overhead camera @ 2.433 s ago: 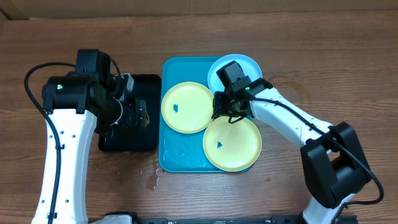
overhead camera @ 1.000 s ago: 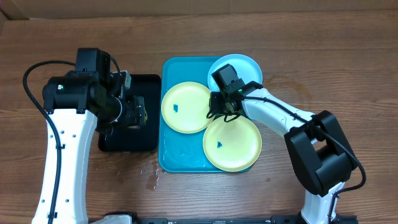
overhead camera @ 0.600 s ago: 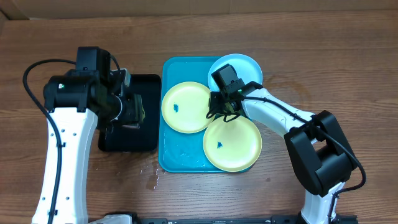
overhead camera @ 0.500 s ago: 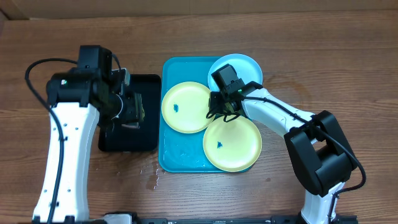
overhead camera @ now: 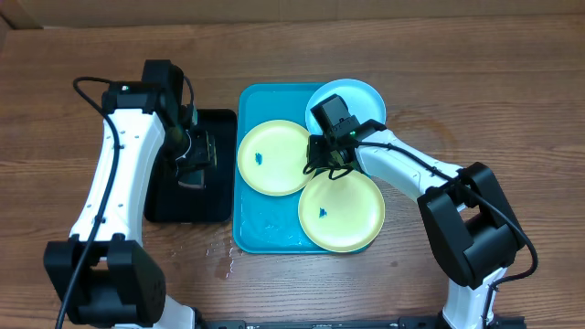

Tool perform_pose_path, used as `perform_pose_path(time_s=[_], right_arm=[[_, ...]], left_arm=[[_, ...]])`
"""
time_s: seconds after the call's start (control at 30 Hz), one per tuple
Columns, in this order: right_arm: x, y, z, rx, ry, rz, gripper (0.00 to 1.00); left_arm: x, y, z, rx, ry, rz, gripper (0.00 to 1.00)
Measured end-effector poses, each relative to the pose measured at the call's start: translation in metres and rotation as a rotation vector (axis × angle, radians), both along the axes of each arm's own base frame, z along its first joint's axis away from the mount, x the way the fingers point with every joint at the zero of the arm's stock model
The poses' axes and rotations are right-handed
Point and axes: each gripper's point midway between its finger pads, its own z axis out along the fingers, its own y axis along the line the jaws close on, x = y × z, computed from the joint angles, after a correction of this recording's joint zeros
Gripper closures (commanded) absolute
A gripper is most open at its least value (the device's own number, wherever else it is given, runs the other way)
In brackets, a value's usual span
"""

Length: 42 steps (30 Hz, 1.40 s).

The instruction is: Clean dirty plates on tray and stack at the side

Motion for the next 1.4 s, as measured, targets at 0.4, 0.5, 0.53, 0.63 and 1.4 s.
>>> perform_pose_path(time_s=[0.4,0.5,0.53,0.63,1.4], right_arm=[[0.001,0.0,0.0,0.002,-0.003,0.0,0.89],[0.001,0.001,0.0,0.003,-0.006,0.0,0.89],[0.001,0.001,0.0,0.004,-0.006,0.001,0.89],[0.001,0.001,0.001,0.003,-0.007,0.001,0.89],[0.001,0.001,0.001,0.004,-0.007,0.0,0.89]], left_arm=[[0.037,0.016,-0.013,0.04,-0.099,0.067,0.43],[0.043,0.016,-0.024,0.042,-0.088,0.063,0.42],[0.044,0.017,-0.029,0.048,-0.076,0.061,0.42],[0.047,0.021,-0.048,0.074,-0.036,0.047,0.48],[0.052,0.028,-0.109,0.107,0.085,-0.096,0.67]])
